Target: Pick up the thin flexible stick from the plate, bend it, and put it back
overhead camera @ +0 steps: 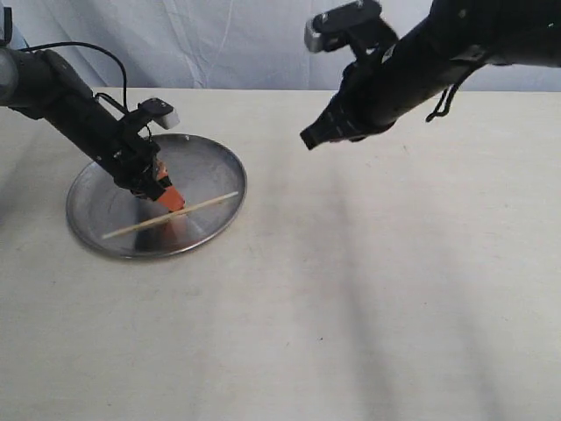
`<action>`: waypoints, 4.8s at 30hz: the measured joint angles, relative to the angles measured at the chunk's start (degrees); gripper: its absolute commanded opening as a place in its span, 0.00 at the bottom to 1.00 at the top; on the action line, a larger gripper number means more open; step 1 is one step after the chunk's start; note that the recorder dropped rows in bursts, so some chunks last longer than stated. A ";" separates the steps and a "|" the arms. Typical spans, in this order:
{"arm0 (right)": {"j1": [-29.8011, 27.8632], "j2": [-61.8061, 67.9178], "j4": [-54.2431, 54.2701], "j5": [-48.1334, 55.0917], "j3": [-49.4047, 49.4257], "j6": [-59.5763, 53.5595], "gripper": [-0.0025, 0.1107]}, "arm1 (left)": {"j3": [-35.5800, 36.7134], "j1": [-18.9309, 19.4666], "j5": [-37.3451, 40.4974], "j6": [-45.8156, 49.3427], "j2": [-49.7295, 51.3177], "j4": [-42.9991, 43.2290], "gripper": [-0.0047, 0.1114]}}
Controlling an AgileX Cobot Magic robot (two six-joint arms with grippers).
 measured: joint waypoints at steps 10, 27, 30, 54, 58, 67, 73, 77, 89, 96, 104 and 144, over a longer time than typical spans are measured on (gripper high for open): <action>2.41 21.34 15.00 20.20 -21.05 -17.90 0.01 | 0.67 0.00 9.14 -5.77 0.69 -0.72 0.04; 8.34 31.16 9.23 20.54 -36.22 -12.49 0.01 | 0.90 0.00 4.18 -7.43 -6.58 -2.81 0.04; 8.34 32.71 8.88 19.18 -36.22 -12.73 0.01 | 0.90 0.00 4.23 -8.53 -8.29 -2.29 0.04; 8.34 28.79 8.98 26.05 -36.47 -1.65 0.01 | 0.90 0.00 -13.47 -20.48 -9.94 23.97 0.20; 8.34 26.65 9.82 26.59 -36.47 -1.54 0.01 | 0.90 0.00 -13.56 -20.48 -7.87 25.74 0.36; 8.34 25.76 10.99 29.91 -36.57 -1.42 0.01 | 1.12 0.00 -15.53 -20.48 -4.95 30.16 0.41; 8.34 25.76 11.96 30.25 -36.57 -1.28 0.01 | 1.12 0.00 -15.90 -20.89 -4.95 32.64 0.41; 8.34 25.76 11.96 30.02 -36.57 -1.28 0.01 | 1.12 0.00 -15.73 -21.01 -4.95 29.26 0.41; 8.34 25.88 12.18 28.49 -36.57 -1.28 0.01 | 1.12 -0.10 -14.57 -21.11 -9.49 27.51 0.41; 8.34 26.34 12.40 28.50 -36.57 -1.18 0.01 | 1.12 -0.10 -10.96 -21.59 -9.18 29.68 0.41; 8.34 26.34 12.53 29.36 -36.57 -1.18 0.01 | 2.33 -0.10 -6.59 -21.92 -5.16 28.46 0.30; 0.52 26.95 46.98 29.75 -25.77 3.08 0.01 | 7.86 -3.30 7.95 -17.03 -22.96 4.23 0.04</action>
